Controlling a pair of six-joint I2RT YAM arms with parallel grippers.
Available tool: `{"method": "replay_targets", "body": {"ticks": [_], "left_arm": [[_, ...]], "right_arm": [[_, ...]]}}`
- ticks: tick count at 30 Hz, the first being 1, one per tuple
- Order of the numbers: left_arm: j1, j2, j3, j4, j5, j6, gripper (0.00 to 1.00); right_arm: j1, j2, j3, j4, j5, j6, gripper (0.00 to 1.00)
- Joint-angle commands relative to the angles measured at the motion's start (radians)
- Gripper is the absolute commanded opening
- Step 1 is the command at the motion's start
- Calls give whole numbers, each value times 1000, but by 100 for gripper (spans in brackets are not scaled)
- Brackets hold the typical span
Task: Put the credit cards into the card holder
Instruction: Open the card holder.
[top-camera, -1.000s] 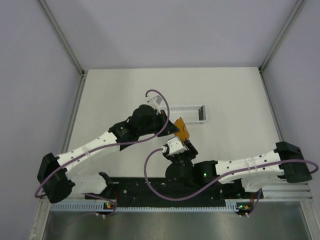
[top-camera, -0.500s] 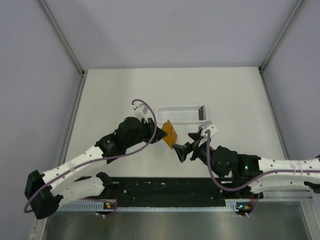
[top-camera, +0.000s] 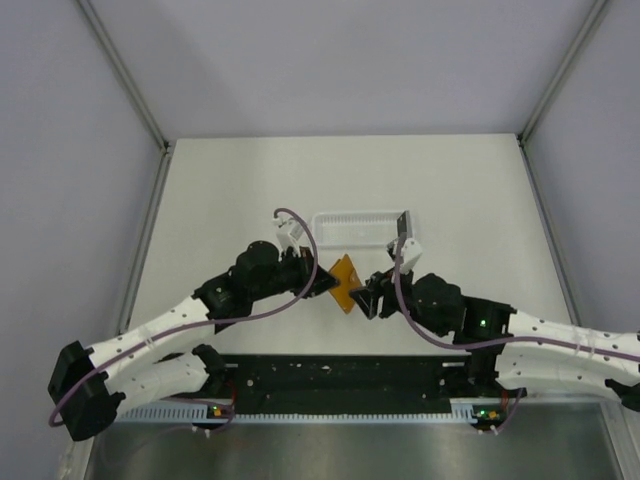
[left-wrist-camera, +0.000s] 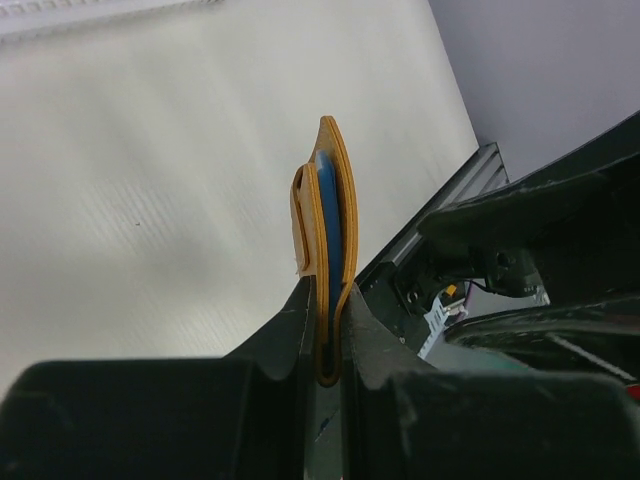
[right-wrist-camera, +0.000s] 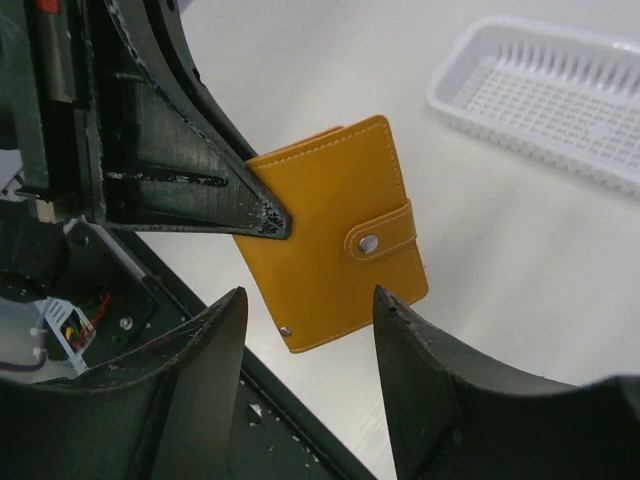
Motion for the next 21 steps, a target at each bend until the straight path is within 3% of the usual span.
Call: {"method": "replay_targets", "body": {"ticks": [1, 21], "left_arm": [[5, 43, 34, 54, 58, -15, 0], [3, 70, 51, 54, 109, -12, 0]], "right_arm": [[-7, 86, 42, 6, -72, 61, 52], [-9, 212, 42, -109, 253, 198, 53]]}}
